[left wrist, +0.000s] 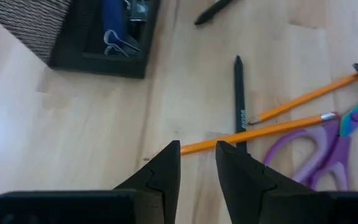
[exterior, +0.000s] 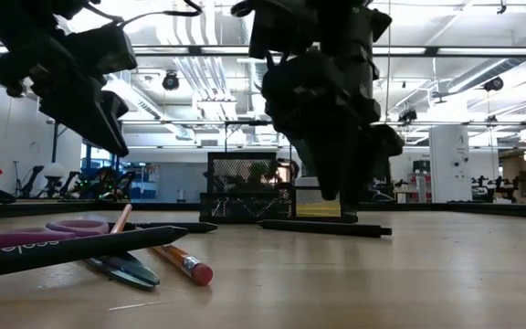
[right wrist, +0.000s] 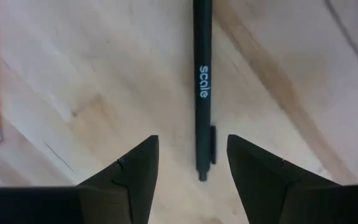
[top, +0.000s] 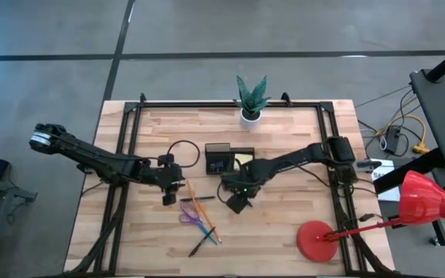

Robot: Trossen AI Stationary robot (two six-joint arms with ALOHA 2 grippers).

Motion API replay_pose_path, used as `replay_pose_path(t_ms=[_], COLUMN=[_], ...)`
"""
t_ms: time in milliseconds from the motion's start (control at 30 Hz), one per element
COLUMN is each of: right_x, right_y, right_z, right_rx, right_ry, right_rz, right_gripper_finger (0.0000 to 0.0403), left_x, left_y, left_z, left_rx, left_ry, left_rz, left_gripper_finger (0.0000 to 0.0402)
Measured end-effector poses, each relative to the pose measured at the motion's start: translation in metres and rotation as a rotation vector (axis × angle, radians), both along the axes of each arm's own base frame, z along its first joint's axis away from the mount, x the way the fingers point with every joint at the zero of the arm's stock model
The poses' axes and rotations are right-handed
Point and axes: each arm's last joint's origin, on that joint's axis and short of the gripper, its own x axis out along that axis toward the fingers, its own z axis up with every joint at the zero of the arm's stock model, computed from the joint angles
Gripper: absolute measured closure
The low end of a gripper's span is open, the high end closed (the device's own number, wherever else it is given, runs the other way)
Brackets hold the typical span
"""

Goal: Pick and place office supplies into organizer
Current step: Put the top right pen into the desk organizer

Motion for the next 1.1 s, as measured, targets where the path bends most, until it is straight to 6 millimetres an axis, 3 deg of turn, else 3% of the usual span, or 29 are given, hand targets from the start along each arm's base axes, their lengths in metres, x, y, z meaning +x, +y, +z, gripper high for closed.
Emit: replay_pose_path(t_ms=[233,467,667,833,1100], right_x=[0.002,0.010,0.011,0.006,0.006], right_y=[0.000,0.001,0.010,0.018,0.028], right_z=[-0.002,-0.023,-0.027,-0.028,-0.045], right_rx=[-0.102,-0.129,-0.181,-0.305,-0.352], right_ry=[-0.040,-0.041,-0.039,-0.028,-0.004], right_rz=[0.009,0.069,0.130,0.226,0.432], right_gripper_finger=[0.0222,0.0223,0.0235,0.0280,0.0381], left_x=[0.000,0.000,0.000,0.000,0.000], left_y=[-0.001,-0.001,-0.001,-0.001,0.000], left_z=[0.000,0.000,0.000,0.000,0.000], left_rx=[-0.040,-0.040,-0.041,-0.040,-0.023], left_ry=[0.007,0.006,0.006,0.005,-0.006], left_rz=[-0.003,-0.003,-0.003,-0.002,0.015], left_gripper_finger=[0.0314,0.0314,0.0314,0.0314,0.0314])
